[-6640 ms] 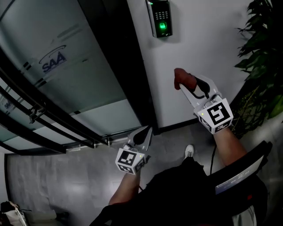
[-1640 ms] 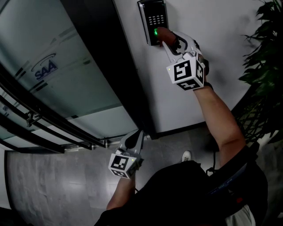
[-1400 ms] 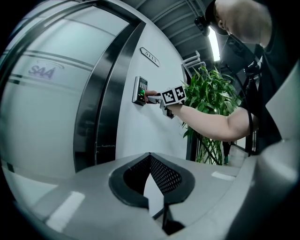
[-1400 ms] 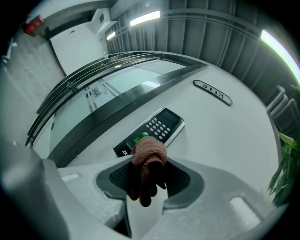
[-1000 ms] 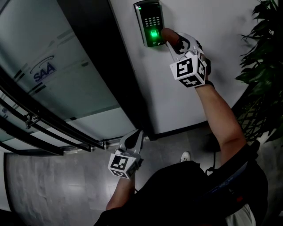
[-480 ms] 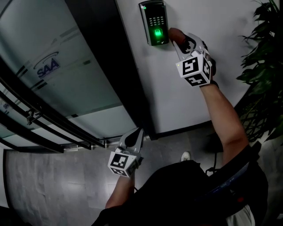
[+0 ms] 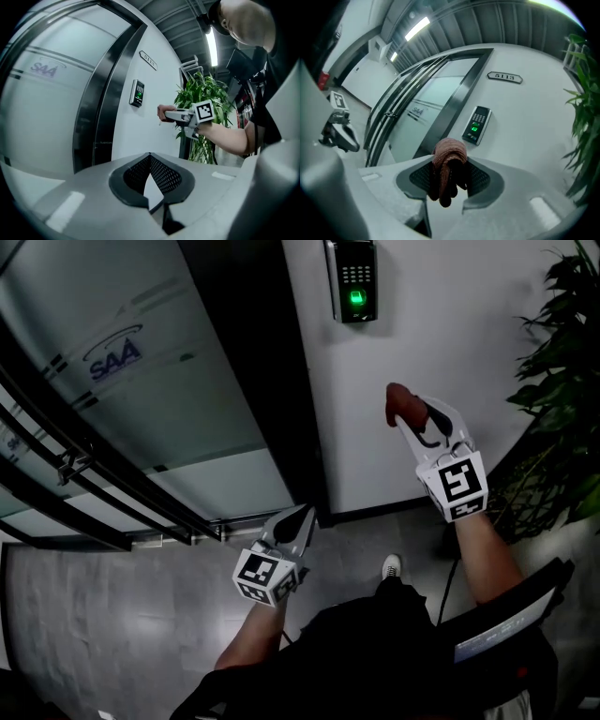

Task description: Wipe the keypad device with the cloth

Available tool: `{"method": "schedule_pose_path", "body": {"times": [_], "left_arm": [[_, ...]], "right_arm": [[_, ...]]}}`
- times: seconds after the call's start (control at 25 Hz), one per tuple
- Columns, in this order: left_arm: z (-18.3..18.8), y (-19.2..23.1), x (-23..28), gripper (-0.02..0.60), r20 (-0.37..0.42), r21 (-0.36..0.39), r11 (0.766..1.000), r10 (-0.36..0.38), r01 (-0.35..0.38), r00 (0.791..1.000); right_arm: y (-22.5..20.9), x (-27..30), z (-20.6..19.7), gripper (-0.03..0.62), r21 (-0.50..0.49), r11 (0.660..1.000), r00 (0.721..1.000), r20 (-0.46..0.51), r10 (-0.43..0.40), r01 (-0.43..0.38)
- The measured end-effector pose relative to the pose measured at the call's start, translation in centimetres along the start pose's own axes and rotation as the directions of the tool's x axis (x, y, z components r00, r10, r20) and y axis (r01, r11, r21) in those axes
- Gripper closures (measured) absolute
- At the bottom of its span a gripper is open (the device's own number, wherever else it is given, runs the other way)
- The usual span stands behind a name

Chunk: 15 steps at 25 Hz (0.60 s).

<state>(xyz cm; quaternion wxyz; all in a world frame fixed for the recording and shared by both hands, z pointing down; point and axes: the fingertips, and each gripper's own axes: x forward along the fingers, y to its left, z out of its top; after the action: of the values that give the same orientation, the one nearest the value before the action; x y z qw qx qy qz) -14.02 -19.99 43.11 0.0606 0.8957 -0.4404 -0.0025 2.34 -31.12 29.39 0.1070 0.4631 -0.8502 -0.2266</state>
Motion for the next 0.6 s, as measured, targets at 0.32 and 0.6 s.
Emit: {"method": "schedule_pose_path", "body": {"times": [0.32,0.6], "left_arm": [[0.6,-1.9,0.3,0.565,0.001,0.002,0.999,-0.046,0.046,0.999],[1.1,-5.8,0.5,0.565,0.021,0.016,0.999,-0.047,0.047,0.999]], "right_arm": [[6.5,-9.2,-4.9,0.45,0.288,0.958,0.997,-0.062,0.034,-0.015],[6.8,-14.0,-4.6,0.448,0.361,0.932,0.999,-0.029,0.031,-0.018]]}}
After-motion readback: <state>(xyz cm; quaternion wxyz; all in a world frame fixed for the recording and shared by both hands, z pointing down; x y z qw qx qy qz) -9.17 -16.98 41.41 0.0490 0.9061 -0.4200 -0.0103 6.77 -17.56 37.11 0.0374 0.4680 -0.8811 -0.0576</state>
